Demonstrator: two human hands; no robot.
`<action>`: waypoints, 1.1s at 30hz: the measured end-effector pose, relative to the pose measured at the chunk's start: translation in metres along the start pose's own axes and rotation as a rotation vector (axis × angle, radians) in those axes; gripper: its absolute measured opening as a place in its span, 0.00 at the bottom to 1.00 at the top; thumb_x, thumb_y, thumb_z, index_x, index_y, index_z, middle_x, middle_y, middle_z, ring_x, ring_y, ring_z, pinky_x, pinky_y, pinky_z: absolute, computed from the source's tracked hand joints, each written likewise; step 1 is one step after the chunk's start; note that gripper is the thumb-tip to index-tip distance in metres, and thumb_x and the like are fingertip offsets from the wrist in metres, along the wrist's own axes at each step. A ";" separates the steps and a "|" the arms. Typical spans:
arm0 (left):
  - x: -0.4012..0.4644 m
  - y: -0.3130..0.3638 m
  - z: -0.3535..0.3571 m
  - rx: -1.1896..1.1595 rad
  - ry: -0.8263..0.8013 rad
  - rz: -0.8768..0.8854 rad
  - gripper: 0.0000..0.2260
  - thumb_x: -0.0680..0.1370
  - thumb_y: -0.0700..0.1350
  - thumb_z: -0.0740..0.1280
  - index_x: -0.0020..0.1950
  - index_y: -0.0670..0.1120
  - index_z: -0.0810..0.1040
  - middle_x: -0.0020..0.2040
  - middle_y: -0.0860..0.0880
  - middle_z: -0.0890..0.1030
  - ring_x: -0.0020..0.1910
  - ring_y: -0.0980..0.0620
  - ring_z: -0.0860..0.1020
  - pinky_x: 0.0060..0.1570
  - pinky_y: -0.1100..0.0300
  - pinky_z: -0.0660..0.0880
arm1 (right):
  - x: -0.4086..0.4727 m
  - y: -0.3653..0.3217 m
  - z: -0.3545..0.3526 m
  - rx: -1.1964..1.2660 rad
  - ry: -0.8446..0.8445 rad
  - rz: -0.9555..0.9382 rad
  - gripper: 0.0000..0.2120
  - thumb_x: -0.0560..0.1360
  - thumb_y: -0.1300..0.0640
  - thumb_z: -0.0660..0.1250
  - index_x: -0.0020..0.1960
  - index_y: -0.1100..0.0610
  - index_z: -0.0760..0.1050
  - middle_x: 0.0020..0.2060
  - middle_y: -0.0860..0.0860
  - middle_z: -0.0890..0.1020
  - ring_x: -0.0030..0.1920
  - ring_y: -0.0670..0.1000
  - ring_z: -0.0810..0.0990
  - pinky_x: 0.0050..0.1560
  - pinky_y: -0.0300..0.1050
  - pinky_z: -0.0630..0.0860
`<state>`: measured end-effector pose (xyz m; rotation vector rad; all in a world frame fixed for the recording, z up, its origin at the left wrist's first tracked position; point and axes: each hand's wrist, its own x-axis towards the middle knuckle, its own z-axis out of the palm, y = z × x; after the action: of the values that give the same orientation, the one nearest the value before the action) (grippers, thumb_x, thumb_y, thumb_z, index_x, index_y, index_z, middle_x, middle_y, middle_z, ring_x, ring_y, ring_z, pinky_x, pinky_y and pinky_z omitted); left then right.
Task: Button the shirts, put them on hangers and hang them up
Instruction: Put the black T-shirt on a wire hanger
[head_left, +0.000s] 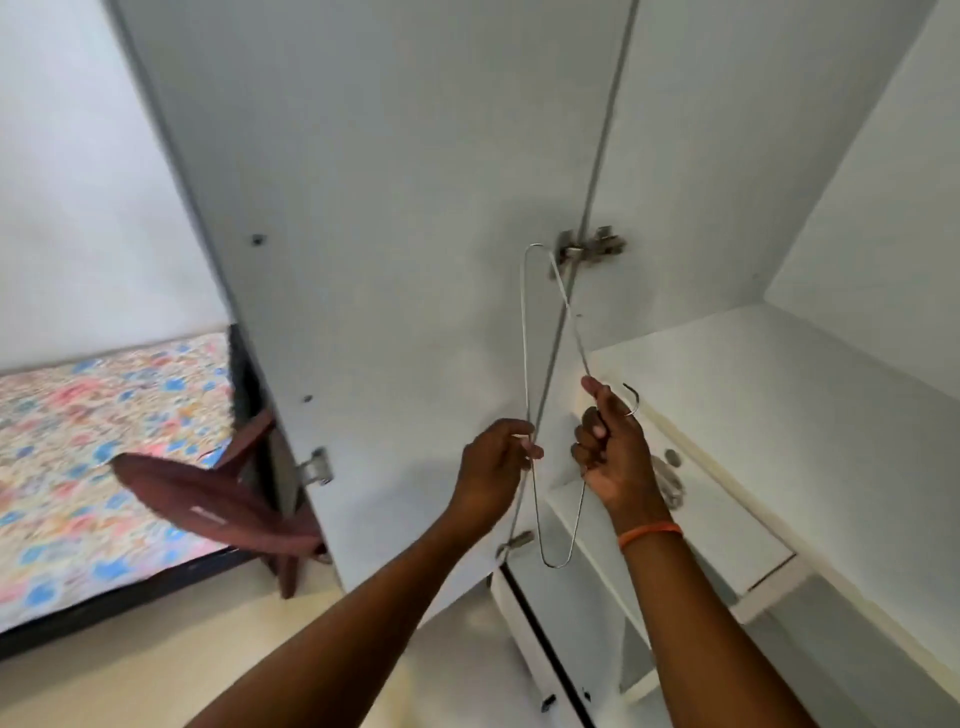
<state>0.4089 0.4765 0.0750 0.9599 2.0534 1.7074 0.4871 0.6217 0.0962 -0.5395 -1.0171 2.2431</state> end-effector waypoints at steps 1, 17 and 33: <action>-0.009 -0.001 -0.020 0.030 0.031 0.023 0.12 0.81 0.34 0.58 0.59 0.46 0.76 0.46 0.49 0.84 0.41 0.56 0.80 0.41 0.65 0.75 | -0.006 0.015 0.012 -0.005 -0.078 0.031 0.16 0.71 0.48 0.70 0.55 0.55 0.80 0.24 0.47 0.65 0.21 0.42 0.59 0.23 0.35 0.54; -0.200 -0.096 -0.397 0.188 0.507 -0.145 0.05 0.80 0.37 0.65 0.49 0.46 0.78 0.43 0.48 0.83 0.42 0.53 0.83 0.43 0.56 0.82 | -0.128 0.312 0.312 -0.253 -0.544 0.312 0.13 0.65 0.49 0.77 0.47 0.54 0.85 0.31 0.48 0.77 0.29 0.43 0.74 0.31 0.37 0.70; -0.209 -0.242 -0.754 0.076 0.869 -0.478 0.04 0.78 0.37 0.67 0.48 0.44 0.80 0.40 0.45 0.84 0.36 0.51 0.84 0.41 0.55 0.83 | -0.109 0.625 0.621 -0.624 -0.601 0.250 0.25 0.77 0.50 0.70 0.25 0.49 0.63 0.21 0.46 0.61 0.24 0.48 0.57 0.29 0.42 0.57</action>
<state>0.0263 -0.2428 -0.0072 -0.3629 2.5490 1.9401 -0.0187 -0.1024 0.0096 -0.2393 -2.0911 2.3343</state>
